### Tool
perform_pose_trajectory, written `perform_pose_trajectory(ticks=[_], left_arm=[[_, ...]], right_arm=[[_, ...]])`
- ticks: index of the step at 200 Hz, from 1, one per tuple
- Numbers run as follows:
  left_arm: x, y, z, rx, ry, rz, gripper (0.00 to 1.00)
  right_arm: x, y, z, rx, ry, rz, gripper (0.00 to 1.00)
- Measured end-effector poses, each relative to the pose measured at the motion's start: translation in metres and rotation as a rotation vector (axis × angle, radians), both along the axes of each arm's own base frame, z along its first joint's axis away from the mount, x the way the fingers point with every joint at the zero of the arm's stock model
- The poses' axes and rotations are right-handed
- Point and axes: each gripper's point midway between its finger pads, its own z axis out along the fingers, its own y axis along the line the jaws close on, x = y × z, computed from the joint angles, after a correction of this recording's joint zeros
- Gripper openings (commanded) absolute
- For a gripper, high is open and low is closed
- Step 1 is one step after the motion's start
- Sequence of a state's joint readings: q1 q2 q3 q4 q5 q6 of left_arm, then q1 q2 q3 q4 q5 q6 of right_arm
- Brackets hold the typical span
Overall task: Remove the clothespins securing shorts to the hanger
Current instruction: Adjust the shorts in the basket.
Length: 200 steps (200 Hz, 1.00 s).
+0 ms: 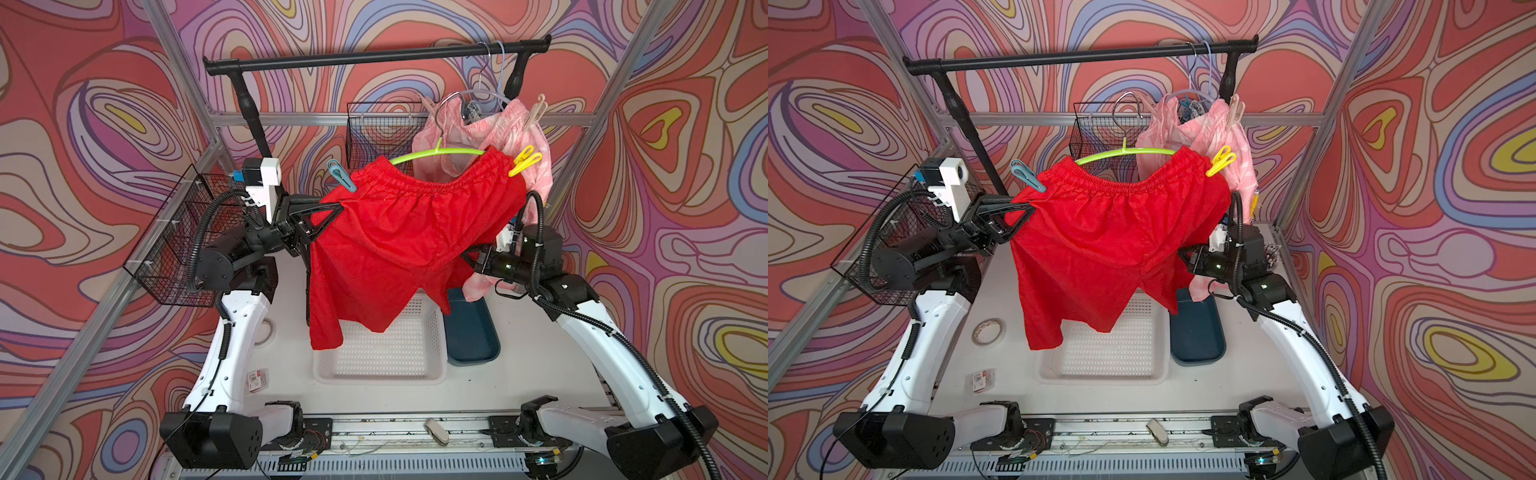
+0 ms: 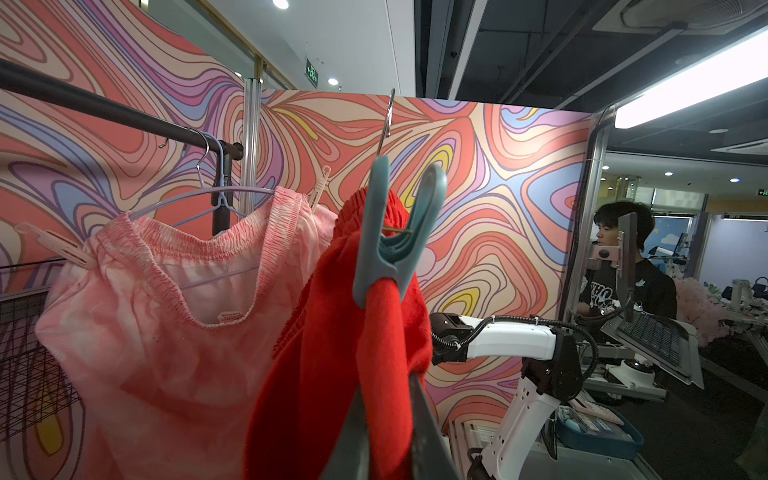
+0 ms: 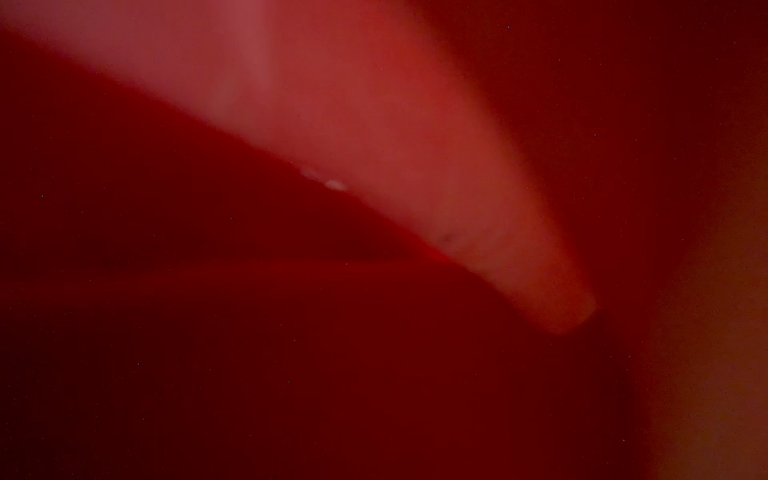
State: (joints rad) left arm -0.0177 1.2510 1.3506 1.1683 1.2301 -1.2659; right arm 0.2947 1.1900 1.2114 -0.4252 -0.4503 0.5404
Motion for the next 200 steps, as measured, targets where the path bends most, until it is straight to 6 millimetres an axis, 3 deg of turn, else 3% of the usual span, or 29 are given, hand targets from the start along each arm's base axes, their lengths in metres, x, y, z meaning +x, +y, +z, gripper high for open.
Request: perform_pose_trajectory(ticks=[45,70,86,125,170,200], left_arm=[[-0.012,0.001,0.003,0.001,-0.022,-0.013,0.0],[-0.019,0.003,-0.008,0.001,-0.004,-0.007,0.0],[-0.025,0.004,-0.017,0.0,0.007,0.003,0.0],[-0.045,0.007,-0.016,0.009,-0.03,0.058,0.0],[-0.068,0.007,-0.001,0.046,-0.097,0.12,0.0],[-0.07,0.006,0.001,0.062,-0.107,0.132,0.0]], right_arm=[[0.0,0.048,-0.008,0.004,0.016,0.11,0.12],[-0.001,0.074,-0.006,0.004,0.005,0.163,0.12],[-0.001,0.081,-0.006,0.0,0.003,0.172,0.11],[-0.002,0.07,-0.01,-0.057,0.001,0.115,0.1],[-0.016,0.032,-0.001,-0.186,-0.05,-0.007,0.1],[-0.013,0.012,-0.011,-0.29,-0.049,-0.079,0.1]])
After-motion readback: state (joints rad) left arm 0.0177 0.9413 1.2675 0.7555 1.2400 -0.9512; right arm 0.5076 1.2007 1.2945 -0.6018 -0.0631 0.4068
